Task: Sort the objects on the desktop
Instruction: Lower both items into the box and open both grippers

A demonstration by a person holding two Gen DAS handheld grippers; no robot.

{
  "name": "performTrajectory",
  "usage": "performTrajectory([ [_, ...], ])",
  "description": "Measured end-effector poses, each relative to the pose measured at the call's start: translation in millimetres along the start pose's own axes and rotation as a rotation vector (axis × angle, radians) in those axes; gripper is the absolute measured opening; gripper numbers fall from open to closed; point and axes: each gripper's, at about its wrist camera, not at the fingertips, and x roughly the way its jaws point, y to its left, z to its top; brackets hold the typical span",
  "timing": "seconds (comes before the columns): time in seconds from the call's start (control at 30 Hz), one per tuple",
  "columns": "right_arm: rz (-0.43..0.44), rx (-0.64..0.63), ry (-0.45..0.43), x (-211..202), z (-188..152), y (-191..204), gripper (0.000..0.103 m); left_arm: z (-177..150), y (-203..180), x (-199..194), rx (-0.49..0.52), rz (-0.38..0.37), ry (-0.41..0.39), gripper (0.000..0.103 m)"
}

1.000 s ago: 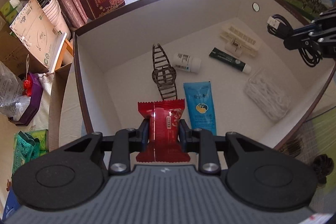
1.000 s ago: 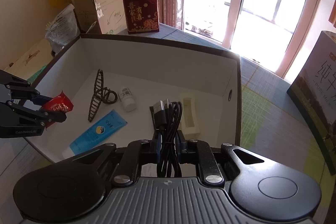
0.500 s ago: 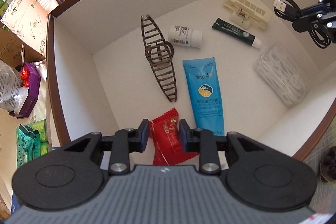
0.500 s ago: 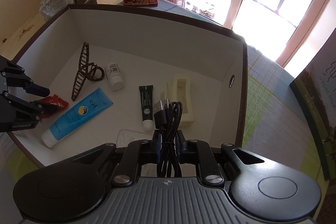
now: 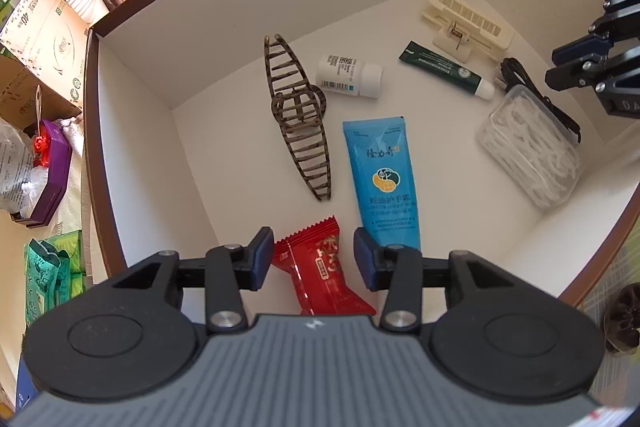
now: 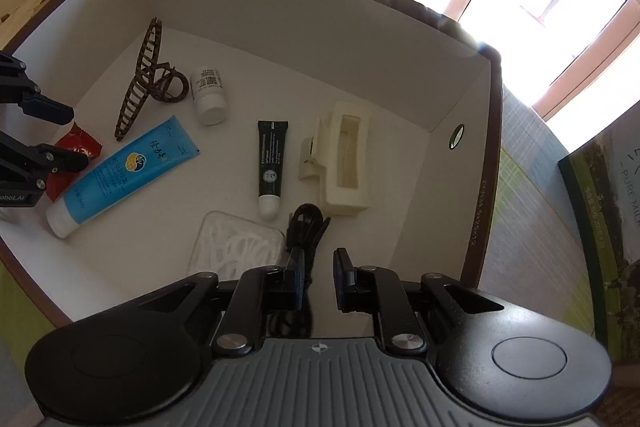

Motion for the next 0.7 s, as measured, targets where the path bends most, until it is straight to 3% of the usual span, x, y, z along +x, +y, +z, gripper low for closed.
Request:
performTrajectory([
  [0.17,0.033,-0.005,0.014,-3,-2,0,0.018,1,-2,-1,0.005,-0.007,-0.001,0.053],
  [0.33,0.089,-0.011,-0.009,-12,-2,8,0.054,3,-4,-1,0.006,-0.005,0.004,0.063],
  [0.5,0.118,0.016,-0.033,-19,2,12,0.069,4,-4,-1,-0.004,-0.013,0.007,0.067],
  [0.63,0.101,0.032,-0.068,-29,6,11,0.093,6,-4,-5,-0.03,-0.035,0.001,0.074],
  [0.7,0.089,0.038,-0.091,-35,6,10,0.097,7,-5,-7,-0.041,-0.037,-0.007,0.076],
])
